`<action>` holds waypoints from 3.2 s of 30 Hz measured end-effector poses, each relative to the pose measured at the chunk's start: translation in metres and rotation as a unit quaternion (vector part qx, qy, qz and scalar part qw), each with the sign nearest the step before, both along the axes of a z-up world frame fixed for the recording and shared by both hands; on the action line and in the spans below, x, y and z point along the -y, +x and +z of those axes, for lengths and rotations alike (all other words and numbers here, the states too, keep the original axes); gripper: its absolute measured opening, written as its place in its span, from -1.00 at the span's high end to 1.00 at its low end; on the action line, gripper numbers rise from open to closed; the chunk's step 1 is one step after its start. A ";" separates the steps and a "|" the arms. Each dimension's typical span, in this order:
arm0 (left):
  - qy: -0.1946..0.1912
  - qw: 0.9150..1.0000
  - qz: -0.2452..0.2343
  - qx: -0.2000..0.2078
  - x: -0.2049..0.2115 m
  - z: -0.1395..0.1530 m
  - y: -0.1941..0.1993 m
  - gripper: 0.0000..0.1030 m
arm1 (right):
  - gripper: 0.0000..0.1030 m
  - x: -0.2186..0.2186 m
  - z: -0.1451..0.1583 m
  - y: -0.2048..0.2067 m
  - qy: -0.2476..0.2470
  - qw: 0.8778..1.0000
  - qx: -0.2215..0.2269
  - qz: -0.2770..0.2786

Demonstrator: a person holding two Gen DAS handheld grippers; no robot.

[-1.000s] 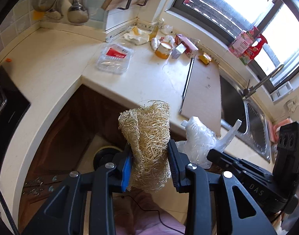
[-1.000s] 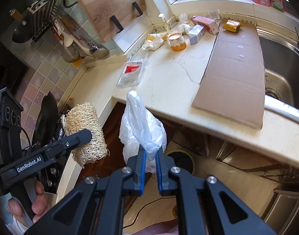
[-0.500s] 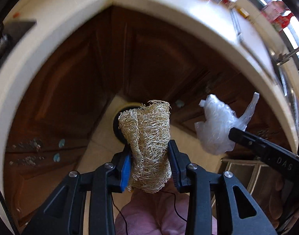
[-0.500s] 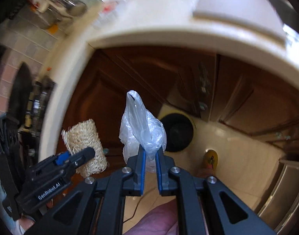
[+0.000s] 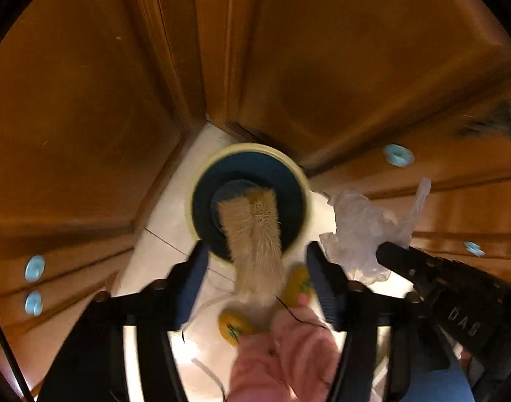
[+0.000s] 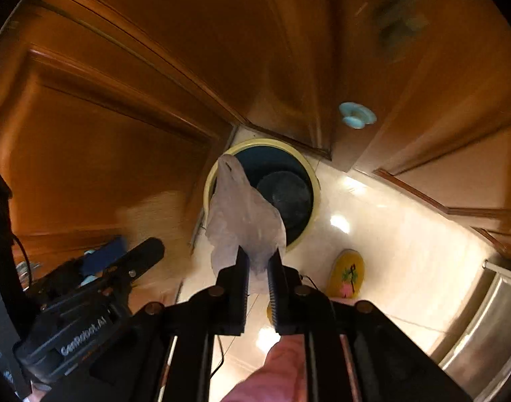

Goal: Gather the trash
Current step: 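Carry the loofah and plastic bag down over the floor trash bin, then open both tools to drop the loofah and bag into the bin, then raise both tools back toward the counter trash, then grasp the clear plastic tray with the left tool while the right tool grasps the orange-rimmed cup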

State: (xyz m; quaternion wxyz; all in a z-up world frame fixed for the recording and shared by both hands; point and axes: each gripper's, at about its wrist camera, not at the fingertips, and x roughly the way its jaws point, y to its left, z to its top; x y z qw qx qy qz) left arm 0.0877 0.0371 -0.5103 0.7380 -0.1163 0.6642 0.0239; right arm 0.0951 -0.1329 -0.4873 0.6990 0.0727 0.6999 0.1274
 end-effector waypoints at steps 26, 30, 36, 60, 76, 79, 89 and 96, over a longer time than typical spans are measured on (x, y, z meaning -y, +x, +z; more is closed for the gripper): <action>0.045 0.998 0.050 0.002 -0.021 0.072 -0.019 -0.60 | 0.10 -0.014 0.050 0.011 0.026 0.998 0.023 0.047; 0.045 0.998 0.043 0.032 -0.014 0.134 -0.029 -0.61 | 0.10 -0.012 0.107 -0.002 0.039 0.997 0.039 0.049; 0.051 0.995 0.032 0.081 -0.013 0.222 -0.046 -0.67 | 0.10 -0.010 0.185 -0.023 0.056 0.995 0.067 0.054; 0.049 0.958 -0.027 0.280 -0.013 0.461 -0.095 -0.88 | 0.10 0.030 0.426 -0.080 0.044 0.959 0.280 0.008; 0.038 0.937 -0.054 0.343 0.010 0.521 -0.030 -0.98 | 0.09 0.077 0.491 -0.010 0.041 0.943 0.329 -0.033; 0.024 0.943 -0.041 0.330 0.004 0.516 0.005 -0.98 | 0.05 0.078 0.499 0.021 0.032 0.940 0.338 -0.023; -0.021 0.970 0.033 0.239 -0.032 0.447 0.148 -0.98 | -0.19 0.084 0.489 0.177 0.018 0.941 0.338 0.004; -0.027 0.982 0.081 0.166 -0.056 0.371 0.229 -0.98 | -0.19 0.079 0.417 0.285 0.008 0.964 0.266 0.022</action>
